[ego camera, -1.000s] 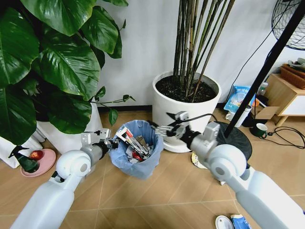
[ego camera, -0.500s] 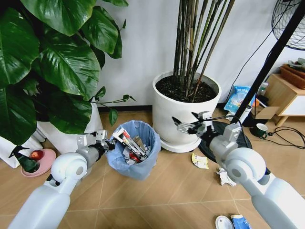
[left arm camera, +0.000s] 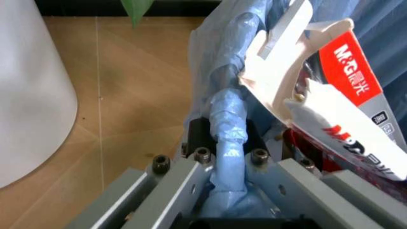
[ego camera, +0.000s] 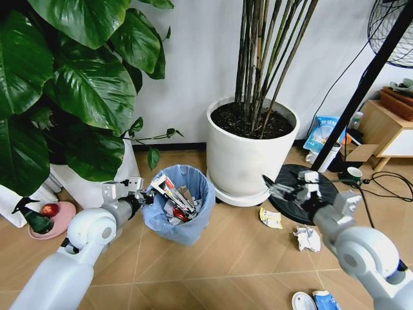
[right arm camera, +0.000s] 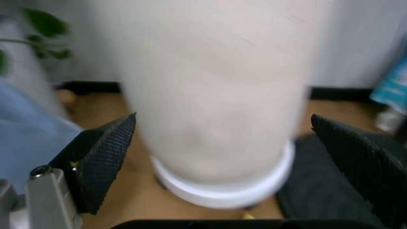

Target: Pick up the trash bin and place the garbage on the floor into it.

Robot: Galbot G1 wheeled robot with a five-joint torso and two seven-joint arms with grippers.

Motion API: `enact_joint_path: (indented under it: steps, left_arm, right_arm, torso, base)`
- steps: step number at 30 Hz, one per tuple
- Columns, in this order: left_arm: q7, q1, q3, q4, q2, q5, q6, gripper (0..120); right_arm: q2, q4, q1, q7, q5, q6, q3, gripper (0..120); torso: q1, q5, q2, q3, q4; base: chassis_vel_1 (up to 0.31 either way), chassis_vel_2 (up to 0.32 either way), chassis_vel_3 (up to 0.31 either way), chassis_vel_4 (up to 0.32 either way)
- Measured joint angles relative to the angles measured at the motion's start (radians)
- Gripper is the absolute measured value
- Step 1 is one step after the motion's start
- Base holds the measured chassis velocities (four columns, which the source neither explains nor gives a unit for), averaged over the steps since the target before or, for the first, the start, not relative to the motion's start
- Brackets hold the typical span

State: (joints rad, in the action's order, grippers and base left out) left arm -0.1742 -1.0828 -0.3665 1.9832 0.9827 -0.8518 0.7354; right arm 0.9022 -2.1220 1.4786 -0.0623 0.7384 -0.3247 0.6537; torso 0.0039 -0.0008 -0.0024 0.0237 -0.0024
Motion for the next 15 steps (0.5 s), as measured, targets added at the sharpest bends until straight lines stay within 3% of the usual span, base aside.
enact_joint_path:
  steps: [8,13,15]
  left_arm:
    - [0.005,-0.007,0.0,0.007,-0.002,0.005,0.0,0]
    - [0.005,-0.013,0.007,0.011,-0.003,0.008,0.0,0]
    - [0.005,-0.014,0.009,0.01,-0.003,0.01,0.0,0]
  right_arm:
    - [0.023,0.241,0.005,0.048,-0.073,0.069,0.03,100]
    - [0.05,0.467,-0.044,0.056,-0.09,0.092,-0.005,100]
    - [0.055,0.499,-0.053,0.056,-0.092,0.095,-0.012,100]
  torso:
    - [0.0,0.0003,0.0,0.0,0.0001]
    - [0.0,-0.0005,0.0,0.0,0.0002]
    - [0.0,-0.0002,0.0,0.0,0.0001]
  base:
    - [0.0,0.0,0.0,0.0]
    - [0.0,0.0,0.0,0.0]
    - [0.0,0.0,0.0,0.0]
